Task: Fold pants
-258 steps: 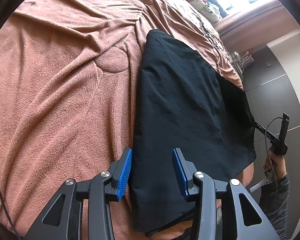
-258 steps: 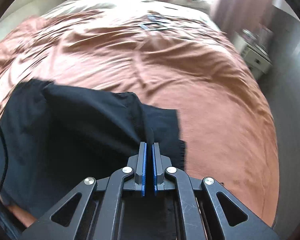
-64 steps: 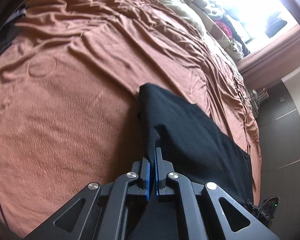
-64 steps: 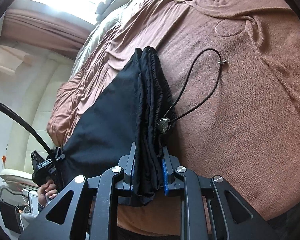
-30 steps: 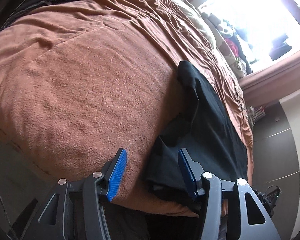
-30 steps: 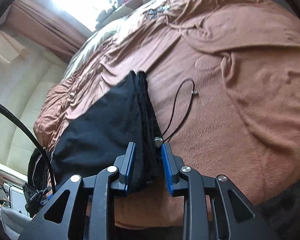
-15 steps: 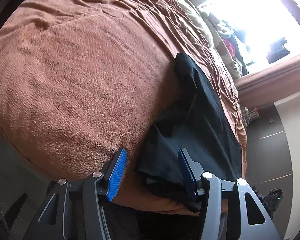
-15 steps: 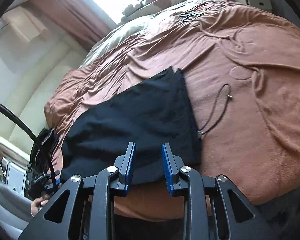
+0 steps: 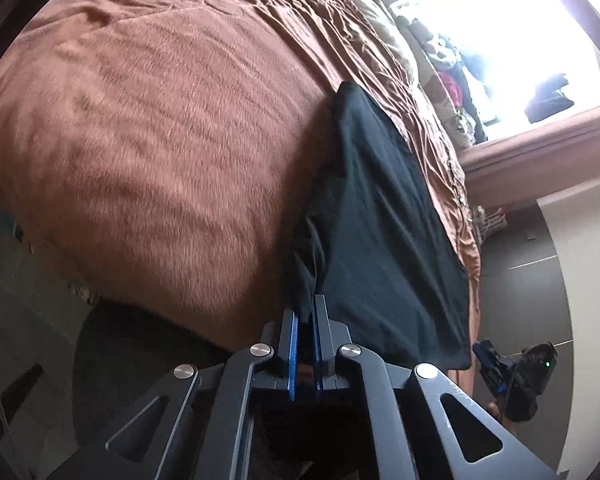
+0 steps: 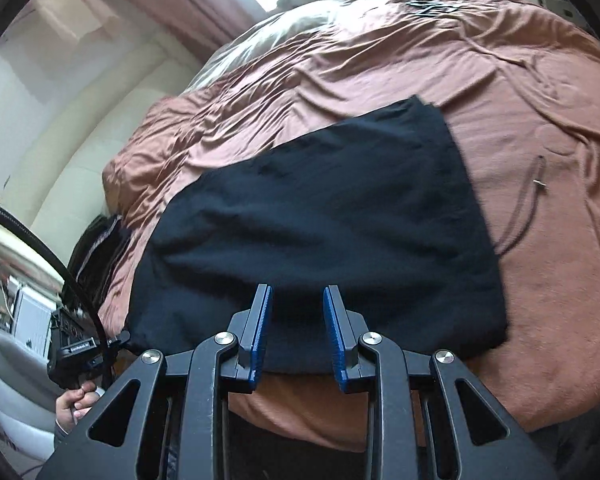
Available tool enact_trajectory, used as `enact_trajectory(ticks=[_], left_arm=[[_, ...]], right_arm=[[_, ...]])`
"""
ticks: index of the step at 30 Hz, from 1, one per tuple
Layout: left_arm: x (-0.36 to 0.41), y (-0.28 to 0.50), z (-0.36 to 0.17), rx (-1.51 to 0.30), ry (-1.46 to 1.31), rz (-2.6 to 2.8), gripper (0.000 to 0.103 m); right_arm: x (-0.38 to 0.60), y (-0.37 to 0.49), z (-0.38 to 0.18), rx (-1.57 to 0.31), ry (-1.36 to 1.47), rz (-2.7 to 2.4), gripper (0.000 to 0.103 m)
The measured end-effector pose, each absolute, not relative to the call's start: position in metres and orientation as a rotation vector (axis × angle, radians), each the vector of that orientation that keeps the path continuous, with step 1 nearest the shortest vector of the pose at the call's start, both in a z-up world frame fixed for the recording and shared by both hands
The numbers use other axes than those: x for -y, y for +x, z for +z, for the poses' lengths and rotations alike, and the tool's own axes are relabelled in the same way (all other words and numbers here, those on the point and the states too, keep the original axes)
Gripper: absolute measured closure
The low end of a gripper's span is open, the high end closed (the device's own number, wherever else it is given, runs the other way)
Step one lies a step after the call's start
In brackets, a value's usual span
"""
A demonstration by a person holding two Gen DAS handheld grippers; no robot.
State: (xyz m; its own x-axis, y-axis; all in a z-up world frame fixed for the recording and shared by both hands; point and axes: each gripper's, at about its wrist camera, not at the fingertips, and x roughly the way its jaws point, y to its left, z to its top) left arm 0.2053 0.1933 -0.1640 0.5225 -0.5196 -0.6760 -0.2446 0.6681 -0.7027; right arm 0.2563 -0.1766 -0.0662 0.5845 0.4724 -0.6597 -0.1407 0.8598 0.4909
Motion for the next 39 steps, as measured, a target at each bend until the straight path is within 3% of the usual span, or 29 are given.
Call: enact_trajectory(ticks=[8, 11, 13, 14, 18, 39], left_arm=[[-0.196, 0.203, -0.168, -1.032, -0.887, -0.175, 0.097], [-0.199, 0.205, -0.175, -1.032, -0.910, -0.173, 0.090], [-0.199, 0.207, -0.178, -1.026, -0.926, -0.173, 0.075], [-0.200, 0.208, -0.179, -1.019, -0.936, -0.177, 0.074], [-0.198, 0.212, -0.179, -1.009, -0.943, -0.183, 0.074], [-0.204, 0.207, -0.179, -1.006, -1.077, -0.066, 0.074]], right_arm=[[0.119, 0.282, -0.070, -0.928, 0.296, 0.460, 0.079], [0.095, 0.289, -0.075, -0.956, 0.243, 0.490, 0.079], [0.080, 0.295, -0.079, -0.972, 0.219, 0.513, 0.081], [0.073, 0.298, -0.082, -0.985, 0.208, 0.525, 0.082], [0.051, 0.317, -0.097, -1.038, 0.166, 0.533, 0.086], [0.013, 0.457, -0.105, -1.122, 0.112, 0.400, 0.086]])
